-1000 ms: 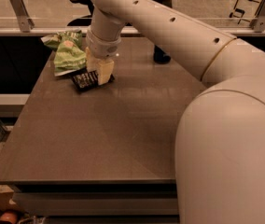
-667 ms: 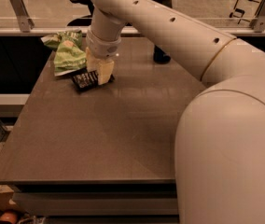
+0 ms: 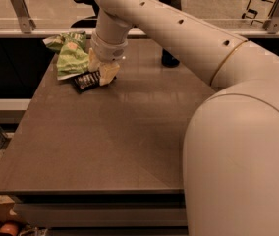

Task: Move rxbar chocolate near green jalapeno chip bag

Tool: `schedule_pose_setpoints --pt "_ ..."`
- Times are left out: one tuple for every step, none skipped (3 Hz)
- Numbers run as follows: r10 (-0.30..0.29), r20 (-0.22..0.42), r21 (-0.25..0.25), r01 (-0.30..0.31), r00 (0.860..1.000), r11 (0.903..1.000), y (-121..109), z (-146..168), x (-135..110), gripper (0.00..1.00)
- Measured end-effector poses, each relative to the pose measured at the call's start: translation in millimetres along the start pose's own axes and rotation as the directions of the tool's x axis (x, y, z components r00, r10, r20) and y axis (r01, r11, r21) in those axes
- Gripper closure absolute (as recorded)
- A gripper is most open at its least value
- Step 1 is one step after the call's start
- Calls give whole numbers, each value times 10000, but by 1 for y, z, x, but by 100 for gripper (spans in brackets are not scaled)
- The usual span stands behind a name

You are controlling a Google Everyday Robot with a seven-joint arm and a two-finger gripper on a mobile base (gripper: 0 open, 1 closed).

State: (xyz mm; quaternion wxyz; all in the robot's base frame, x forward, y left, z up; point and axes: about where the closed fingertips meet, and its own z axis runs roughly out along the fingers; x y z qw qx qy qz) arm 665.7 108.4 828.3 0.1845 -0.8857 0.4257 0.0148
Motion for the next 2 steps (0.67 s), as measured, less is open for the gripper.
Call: schedule_pose_setpoints --pt "-8 15 -33 8 10000 10000 -1 0 -1 0" --pt "-8 15 -35 8 10000 10000 -1 0 -1 0"
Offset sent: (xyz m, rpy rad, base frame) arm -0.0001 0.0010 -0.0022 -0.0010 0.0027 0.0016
